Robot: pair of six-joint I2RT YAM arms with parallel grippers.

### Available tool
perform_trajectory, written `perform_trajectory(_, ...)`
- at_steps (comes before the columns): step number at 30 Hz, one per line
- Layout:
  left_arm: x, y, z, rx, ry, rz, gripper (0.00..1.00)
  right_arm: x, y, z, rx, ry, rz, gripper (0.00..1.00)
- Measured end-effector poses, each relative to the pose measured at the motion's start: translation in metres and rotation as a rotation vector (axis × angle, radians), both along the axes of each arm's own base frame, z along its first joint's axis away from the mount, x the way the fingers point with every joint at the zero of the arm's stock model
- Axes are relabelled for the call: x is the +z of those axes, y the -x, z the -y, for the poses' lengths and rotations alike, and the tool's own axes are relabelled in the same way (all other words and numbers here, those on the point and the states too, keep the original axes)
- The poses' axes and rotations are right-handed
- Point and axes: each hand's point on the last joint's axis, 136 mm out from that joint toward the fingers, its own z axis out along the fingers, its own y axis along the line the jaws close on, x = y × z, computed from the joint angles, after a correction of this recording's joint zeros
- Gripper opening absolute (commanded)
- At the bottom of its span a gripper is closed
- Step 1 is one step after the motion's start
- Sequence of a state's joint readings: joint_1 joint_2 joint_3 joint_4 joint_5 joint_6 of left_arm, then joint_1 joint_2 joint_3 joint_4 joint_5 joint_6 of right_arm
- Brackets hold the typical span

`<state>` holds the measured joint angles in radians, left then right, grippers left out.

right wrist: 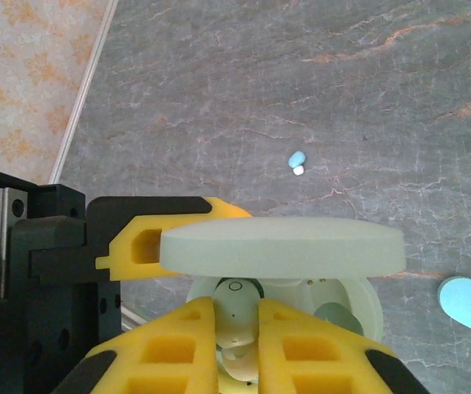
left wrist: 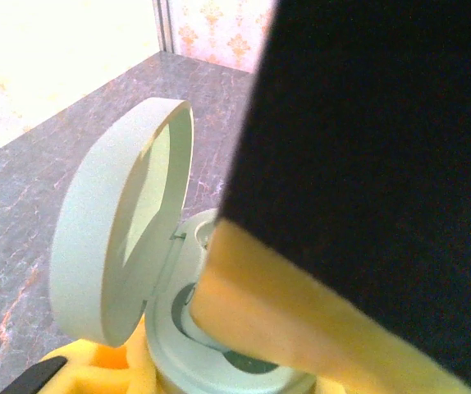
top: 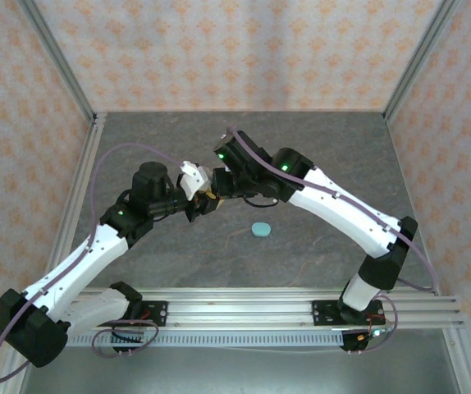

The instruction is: Insert the wireless bluetooth earbuds into the charging case

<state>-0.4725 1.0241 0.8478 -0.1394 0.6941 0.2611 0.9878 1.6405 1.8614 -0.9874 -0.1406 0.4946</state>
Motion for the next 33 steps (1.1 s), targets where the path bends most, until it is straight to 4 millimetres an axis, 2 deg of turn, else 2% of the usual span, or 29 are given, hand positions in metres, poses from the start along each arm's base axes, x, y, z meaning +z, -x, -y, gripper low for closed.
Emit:
perform_trajectory(13, 0.003, 0.000, 0.002, -0.007, 0.009, 0.012, 0.09, 0.009, 0.000, 0.009, -0.059, -0.131, 0.064, 0.13)
perform_trajectory(24, 0.005, 0.000, 0.002, -0.007, 0.013, 0.021, 0.09, 0.020, -0.004, 0.007, -0.099, -0.223, 0.099, 0.13)
perform_trajectory(33, 0.006, -0.001, 0.002, -0.006, 0.014, 0.022, 0.09, 0.012, -0.009, 0.004, -0.126, -0.243, 0.098, 0.14)
